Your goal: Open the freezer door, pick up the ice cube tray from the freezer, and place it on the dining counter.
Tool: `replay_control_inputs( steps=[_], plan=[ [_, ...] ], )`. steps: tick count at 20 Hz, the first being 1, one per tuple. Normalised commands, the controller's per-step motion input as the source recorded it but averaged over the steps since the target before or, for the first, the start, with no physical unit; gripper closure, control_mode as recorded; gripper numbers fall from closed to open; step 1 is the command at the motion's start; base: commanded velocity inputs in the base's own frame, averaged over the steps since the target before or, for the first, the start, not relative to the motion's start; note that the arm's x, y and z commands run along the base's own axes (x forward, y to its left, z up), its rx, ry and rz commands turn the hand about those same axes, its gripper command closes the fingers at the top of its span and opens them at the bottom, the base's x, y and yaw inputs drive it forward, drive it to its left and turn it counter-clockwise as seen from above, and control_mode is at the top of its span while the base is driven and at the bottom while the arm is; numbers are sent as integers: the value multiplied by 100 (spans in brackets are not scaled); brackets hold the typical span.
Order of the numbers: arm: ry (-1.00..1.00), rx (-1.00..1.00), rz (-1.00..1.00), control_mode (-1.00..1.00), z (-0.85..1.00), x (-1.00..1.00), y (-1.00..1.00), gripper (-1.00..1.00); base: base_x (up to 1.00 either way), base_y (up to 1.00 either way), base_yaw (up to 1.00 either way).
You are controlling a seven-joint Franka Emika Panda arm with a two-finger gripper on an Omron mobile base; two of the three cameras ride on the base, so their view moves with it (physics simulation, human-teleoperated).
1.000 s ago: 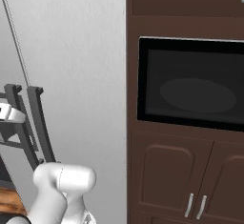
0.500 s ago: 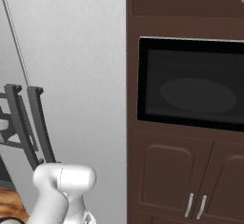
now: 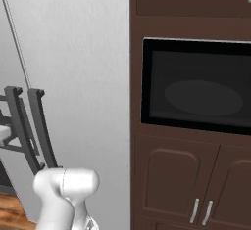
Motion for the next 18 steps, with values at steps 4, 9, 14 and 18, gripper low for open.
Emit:
replay_control_inputs(
  steps=[4, 9, 14, 18],
  plan=[
    [-16, 0, 0, -100, 4, 3, -21, -100, 0, 0, 0],
    [-7, 0, 0, -100, 4, 14, -3, -100, 0, 0, 0],
    [0, 0, 0, -100, 7, 30, 0, -100, 0, 0, 0],
    [0, 0, 0, -100, 0, 34, 0, -100, 0, 0, 0]
  ],
)
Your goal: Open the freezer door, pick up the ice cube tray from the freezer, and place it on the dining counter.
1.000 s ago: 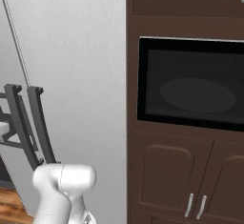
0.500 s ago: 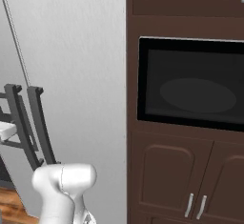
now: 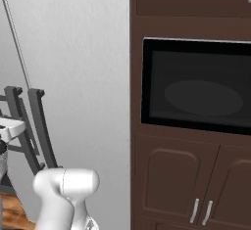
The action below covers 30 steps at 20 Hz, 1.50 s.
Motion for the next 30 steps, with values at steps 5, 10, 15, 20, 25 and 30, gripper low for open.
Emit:
replay_control_inputs(
  steps=[5, 10, 15, 20, 25, 30],
  plan=[
    [0, 0, 0, -100, 0, 32, 0, -100, 0, 0, 0],
    [0, 0, 0, -100, 0, 28, 2, -100, 0, 0, 0],
    [0, 0, 0, -100, 0, 8, 6, -100, 0, 0, 0],
    [0, 0, 0, -100, 0, 0, 0, -100, 0, 0, 0],
    [0, 0, 0, -100, 0, 0, 0, 100, 0, 0, 0],
    [0, 0, 0, -100, 0, 0, 0, 100, 0, 0, 0]
  ],
)
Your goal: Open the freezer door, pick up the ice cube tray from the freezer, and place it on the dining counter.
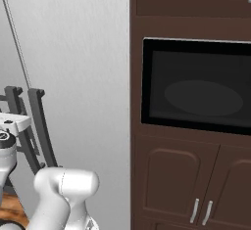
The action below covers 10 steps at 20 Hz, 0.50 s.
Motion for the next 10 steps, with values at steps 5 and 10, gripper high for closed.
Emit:
replay_control_inputs(
  steps=[5, 10],
  plan=[
    [0, 0, 0, -100, 0, 0, 0, 100, 0, 0, 0],
    [0, 0, 0, -100, 0, -14, 4, 100, 0, 0, 0]
  ],
)
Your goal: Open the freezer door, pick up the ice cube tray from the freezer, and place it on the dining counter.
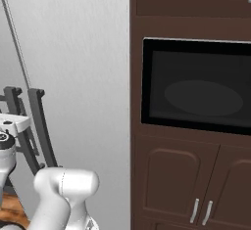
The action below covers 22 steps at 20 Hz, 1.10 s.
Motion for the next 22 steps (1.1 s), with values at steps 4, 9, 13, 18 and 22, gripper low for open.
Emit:
replay_control_inputs(
  steps=[4, 9, 13, 18, 22],
  plan=[
    [0, 0, 0, -100, 0, -69, 34, 100, 0, 0, 0],
    [0, -2, 0, -100, 0, -93, 52, 100, 0, 0, 0],
    [0, -3, 1, -100, 0, -84, 56, 100, 0, 0, 0],
    [0, -2, 3, -100, 0, -61, 49, 100, 0, 0, 0],
    [0, -2, 4, -100, 0, -55, 49, 100, 0, 0, 0]
  ],
)
